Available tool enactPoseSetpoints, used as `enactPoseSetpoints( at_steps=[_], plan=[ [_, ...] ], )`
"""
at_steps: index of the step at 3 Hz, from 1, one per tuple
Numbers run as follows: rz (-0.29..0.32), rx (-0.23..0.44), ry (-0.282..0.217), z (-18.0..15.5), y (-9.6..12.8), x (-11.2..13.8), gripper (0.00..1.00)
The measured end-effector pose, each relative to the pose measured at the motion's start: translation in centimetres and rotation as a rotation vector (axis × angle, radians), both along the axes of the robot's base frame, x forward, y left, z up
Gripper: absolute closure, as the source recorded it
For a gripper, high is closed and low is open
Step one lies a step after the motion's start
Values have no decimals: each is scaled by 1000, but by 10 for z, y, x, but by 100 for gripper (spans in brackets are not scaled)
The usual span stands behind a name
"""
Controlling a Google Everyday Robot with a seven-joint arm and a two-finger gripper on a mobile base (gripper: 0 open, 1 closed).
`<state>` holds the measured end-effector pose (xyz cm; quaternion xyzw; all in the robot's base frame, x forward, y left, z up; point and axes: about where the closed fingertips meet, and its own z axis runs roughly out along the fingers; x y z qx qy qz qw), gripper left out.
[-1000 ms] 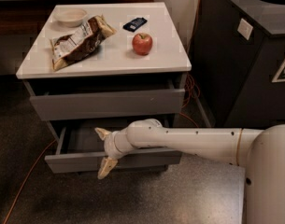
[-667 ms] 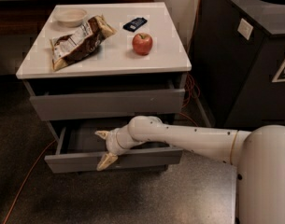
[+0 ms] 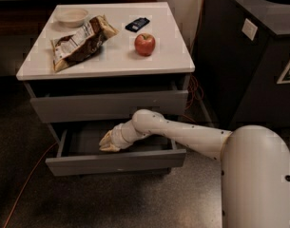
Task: Open middle drawer
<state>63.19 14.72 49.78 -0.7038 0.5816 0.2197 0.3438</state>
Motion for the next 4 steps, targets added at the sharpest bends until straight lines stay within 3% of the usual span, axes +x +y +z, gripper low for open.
enactPoseSetpoints(
  at_steps=[1,2,4],
  plan=[
    [-55,-33,4,-14,-6,19,95],
    [-100,-55,4,-24,-10,29,100],
    [-123,-125,50,-59,-9,37,100]
  ],
)
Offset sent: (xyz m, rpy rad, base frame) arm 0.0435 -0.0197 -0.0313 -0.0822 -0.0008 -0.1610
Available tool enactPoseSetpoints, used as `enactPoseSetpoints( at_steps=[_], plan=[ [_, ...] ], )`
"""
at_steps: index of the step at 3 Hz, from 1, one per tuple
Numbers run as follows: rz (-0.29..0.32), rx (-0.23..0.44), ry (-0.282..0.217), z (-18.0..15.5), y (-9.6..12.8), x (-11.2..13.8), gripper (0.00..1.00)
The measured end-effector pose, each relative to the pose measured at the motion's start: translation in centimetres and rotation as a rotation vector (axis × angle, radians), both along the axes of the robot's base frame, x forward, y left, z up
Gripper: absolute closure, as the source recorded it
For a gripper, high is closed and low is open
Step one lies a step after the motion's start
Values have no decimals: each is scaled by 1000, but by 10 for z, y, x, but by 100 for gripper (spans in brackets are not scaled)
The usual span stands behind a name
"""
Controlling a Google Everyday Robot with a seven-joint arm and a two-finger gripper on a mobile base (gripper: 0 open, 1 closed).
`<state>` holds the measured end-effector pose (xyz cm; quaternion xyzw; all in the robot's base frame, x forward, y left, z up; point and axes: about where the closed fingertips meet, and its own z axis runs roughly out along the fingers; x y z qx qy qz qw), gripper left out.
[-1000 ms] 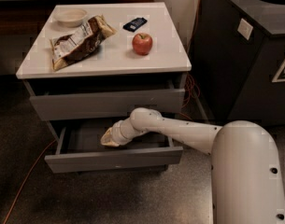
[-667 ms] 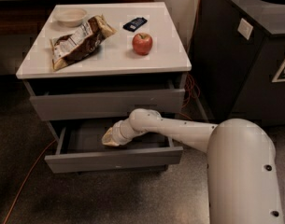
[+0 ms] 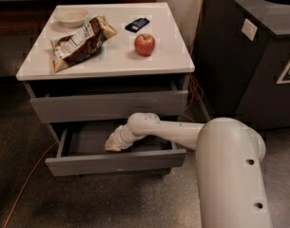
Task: Open middle drawer
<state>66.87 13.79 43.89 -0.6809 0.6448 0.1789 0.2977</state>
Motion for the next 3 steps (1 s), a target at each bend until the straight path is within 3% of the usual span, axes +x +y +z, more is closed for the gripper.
enactPoseSetpoints(
  at_steps=[3],
  plan=[
    [10,-21,56,-22,6,-16,100]
  ],
)
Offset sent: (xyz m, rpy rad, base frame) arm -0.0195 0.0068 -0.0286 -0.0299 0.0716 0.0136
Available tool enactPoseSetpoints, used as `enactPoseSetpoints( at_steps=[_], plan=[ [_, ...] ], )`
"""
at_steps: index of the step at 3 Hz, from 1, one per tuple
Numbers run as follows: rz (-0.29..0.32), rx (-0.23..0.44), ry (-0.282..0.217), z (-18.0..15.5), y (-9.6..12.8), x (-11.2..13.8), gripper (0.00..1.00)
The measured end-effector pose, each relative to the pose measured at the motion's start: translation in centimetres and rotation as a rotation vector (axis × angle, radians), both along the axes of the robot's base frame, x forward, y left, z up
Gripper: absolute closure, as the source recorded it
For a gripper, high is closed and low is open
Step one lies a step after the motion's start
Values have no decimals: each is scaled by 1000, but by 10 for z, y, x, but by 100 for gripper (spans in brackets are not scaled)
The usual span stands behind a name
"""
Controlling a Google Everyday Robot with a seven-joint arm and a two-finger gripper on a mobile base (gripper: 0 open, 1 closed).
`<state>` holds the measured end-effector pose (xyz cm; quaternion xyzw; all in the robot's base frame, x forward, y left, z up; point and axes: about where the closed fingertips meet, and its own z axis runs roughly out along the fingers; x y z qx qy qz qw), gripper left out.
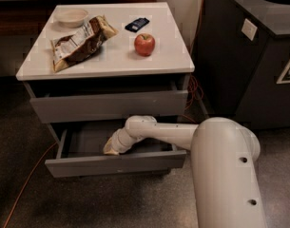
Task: Open middle drawer
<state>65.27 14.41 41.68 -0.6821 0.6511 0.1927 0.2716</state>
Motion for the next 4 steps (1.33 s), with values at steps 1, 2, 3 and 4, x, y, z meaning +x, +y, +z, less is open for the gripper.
enactPoseSetpoints(
  at_steps=[1,2,3,4],
  plan=[
    [0,0,0,3,0,0,100],
    [0,0,1,4,0,0,100],
    [10,5,28,0,4,-15,100],
    [10,5,28,4,4,-15,100]
  ],
)
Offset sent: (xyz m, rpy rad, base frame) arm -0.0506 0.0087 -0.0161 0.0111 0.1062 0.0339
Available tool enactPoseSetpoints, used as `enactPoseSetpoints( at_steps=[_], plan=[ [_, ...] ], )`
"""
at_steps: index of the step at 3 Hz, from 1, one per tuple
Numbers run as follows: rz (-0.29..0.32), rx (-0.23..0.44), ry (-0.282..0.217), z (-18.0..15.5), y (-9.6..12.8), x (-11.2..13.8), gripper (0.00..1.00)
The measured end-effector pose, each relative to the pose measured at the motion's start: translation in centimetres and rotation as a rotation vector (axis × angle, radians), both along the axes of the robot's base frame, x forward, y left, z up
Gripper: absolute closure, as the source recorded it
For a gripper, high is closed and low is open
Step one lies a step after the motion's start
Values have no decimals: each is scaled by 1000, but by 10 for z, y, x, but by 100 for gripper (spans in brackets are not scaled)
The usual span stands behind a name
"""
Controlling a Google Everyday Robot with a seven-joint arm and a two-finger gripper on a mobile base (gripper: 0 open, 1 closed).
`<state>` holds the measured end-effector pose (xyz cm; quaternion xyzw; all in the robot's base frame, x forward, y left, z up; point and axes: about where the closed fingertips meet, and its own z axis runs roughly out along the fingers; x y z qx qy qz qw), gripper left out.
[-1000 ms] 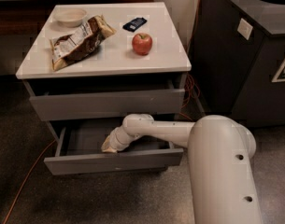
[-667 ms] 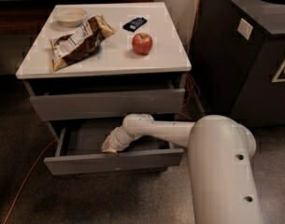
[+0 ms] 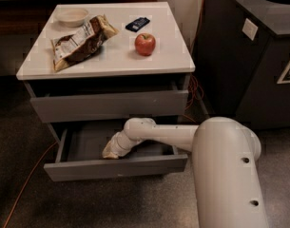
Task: Open middle drawer
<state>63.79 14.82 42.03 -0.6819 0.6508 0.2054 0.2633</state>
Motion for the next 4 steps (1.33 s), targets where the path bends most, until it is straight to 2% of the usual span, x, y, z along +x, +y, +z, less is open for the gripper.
enactPoseSetpoints(
  at_steps=[1,2,3,4],
  plan=[
    [16,15,44,-5,7,-29,100],
    [18,16,48,-6,8,-30,100],
    [24,23,75,-6,12,-51,100],
    [29,35,116,-4,19,-87,100]
  ],
)
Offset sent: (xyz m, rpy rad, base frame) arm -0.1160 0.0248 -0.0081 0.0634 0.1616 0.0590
